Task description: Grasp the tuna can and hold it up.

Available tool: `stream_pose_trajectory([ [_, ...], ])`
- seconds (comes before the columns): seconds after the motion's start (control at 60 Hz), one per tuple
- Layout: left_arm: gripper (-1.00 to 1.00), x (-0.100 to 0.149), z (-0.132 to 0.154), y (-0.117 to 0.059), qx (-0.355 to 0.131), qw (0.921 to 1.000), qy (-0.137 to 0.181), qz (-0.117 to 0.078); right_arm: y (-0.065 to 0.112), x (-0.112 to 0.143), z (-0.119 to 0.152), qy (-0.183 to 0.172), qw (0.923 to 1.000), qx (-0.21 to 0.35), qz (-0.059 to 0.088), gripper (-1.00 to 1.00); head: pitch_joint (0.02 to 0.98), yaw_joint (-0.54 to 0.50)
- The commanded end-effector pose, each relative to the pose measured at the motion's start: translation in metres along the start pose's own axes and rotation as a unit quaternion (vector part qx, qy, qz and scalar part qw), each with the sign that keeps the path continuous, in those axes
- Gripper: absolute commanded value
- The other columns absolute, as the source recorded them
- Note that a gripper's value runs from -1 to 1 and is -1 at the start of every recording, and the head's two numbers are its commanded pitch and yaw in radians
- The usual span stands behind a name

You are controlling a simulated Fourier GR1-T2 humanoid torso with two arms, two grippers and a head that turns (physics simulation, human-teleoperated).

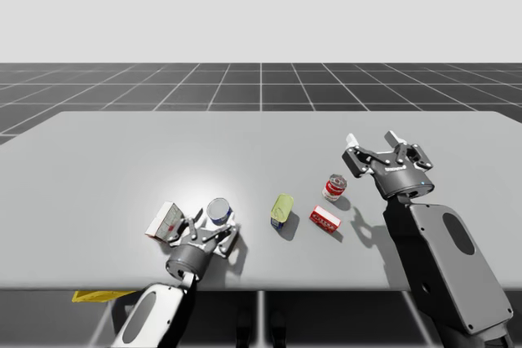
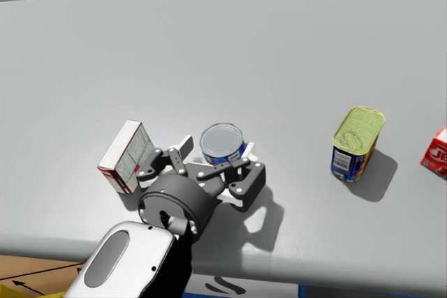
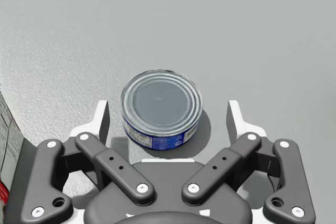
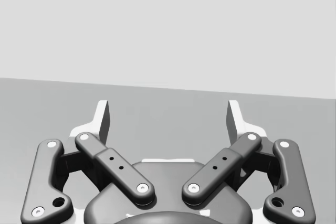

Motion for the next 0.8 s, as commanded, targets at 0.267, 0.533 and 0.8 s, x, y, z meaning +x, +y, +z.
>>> stream_pose_trajectory([
  [0.267, -1.0, -0.005, -0.025, -0.003, 0.017, 0.9997, 0.012, -0.014, -0.002, 0.001, 0.0, 0.0, 1.0, -0.001, -0.003, -1.0, 0.853, 0.21],
  [0.533, 0.86, -0.01, -0.024, -0.004, 0.016, 0.9994, 0.024, -0.019, -0.003, 0.001, 0.0, 0.0, 1.0, -0.002, -0.004, -1.0, 0.813, 0.21],
  [0.8, 0.88, -0.012, -0.023, -0.005, 0.013, 0.9992, 0.027, -0.027, -0.004, 0.001, 0.0, 0.0, 1.0, -0.002, -0.004, -1.0, 0.618, 0.24],
])
